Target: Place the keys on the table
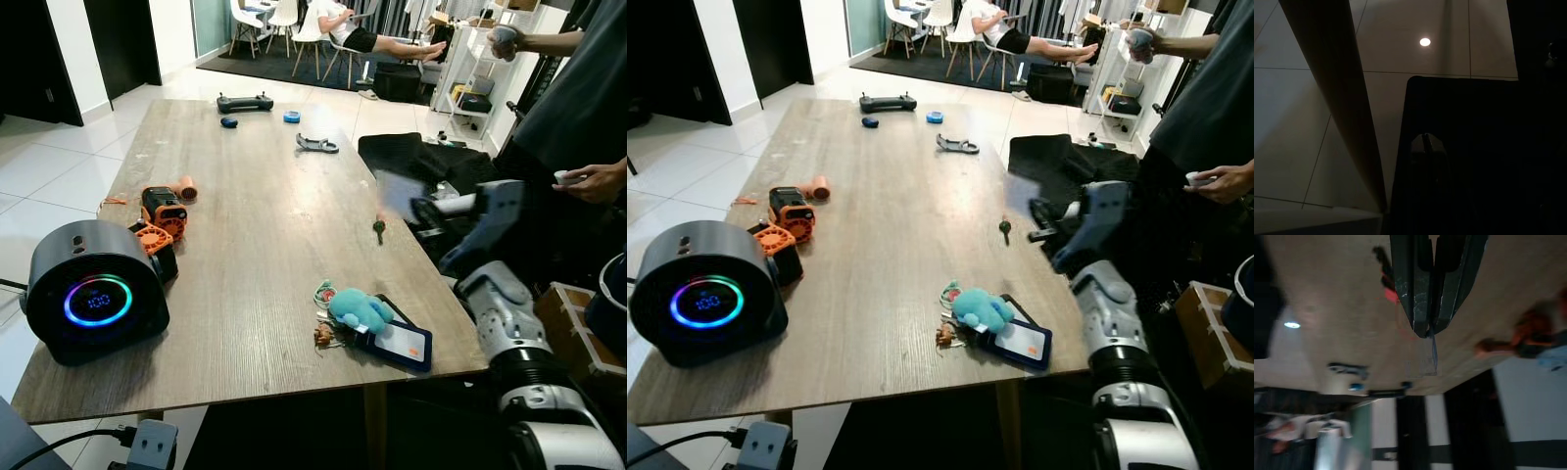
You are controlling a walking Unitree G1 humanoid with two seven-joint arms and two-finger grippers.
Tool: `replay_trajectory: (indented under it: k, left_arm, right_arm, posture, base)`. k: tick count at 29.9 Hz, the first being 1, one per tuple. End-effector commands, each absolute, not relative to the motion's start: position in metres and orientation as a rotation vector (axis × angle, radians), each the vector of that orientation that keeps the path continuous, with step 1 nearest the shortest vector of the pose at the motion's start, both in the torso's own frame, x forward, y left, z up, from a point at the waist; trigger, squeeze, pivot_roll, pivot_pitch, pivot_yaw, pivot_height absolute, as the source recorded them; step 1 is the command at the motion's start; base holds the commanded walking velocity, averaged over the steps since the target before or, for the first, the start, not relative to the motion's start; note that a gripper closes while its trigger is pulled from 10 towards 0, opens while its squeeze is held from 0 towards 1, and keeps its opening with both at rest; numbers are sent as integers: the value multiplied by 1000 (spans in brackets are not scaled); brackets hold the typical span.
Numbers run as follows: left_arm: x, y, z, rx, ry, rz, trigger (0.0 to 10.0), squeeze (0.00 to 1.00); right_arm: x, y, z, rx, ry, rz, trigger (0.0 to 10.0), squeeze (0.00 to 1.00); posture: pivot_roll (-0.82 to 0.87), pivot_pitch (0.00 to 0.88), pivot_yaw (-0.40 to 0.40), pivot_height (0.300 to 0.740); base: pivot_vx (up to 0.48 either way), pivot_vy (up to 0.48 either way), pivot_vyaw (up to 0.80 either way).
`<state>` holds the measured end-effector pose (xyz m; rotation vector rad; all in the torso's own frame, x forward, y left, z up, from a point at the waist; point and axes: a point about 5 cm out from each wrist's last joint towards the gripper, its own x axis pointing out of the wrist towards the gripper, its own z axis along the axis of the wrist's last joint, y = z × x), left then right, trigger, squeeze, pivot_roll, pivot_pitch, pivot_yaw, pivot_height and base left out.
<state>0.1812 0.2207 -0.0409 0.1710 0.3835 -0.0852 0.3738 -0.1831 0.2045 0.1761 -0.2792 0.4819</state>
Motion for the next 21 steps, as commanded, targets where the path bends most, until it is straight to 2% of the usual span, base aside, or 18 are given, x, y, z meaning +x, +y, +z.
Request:
replay_trajectory:
  k: [1,8,21]
  left_arm:
    - [177,218,-44,160,402,-83,10000,0]
    - [178,219,-45,162,407,-85,10000,0]
    - [177,219,-45,163,407,-83,10000,0]
  right_arm:
    - [370,-168,193,196,-227,565,10000,0]
    - [362,-133,172,260,-133,720,10000,0]
    - [348,-106,160,323,-57,886,10000,0]
  posture:
    - [106,33,-78,740]
    - [107,36,-77,740]
    - [108,38,-79,740]
  base:
    - [0,0,0]
    - [0,0,0]
    - [0,0,0]
